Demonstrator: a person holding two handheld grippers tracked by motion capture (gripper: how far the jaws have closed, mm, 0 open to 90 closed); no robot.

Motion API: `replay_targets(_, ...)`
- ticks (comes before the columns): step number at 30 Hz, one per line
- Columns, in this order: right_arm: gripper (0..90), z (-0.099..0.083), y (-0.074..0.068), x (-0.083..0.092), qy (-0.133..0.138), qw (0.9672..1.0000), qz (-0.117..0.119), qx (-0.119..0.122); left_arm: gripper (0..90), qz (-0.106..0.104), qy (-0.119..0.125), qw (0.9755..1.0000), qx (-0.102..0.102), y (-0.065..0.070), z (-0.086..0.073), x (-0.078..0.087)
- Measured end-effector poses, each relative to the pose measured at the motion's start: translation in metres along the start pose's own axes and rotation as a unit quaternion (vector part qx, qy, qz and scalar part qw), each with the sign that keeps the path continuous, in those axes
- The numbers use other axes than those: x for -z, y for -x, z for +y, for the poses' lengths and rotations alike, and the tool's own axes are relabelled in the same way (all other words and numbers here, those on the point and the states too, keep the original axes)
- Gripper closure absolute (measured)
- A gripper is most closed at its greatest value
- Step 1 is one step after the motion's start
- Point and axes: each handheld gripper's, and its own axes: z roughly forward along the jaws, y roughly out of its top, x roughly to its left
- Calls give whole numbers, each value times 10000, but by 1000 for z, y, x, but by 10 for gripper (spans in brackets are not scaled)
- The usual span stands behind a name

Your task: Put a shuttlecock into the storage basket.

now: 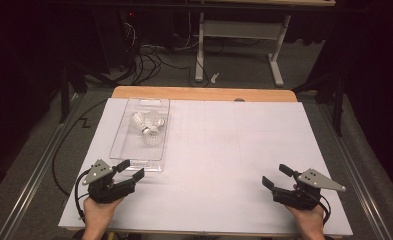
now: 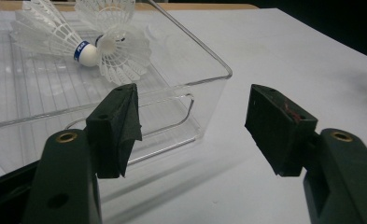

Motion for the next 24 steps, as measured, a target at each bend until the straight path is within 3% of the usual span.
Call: replay_targets(24, 220, -1, -1, -1, -8, 10000, -2, 4, 356, -14, -18, 10000, 57, -2, -5, 0)
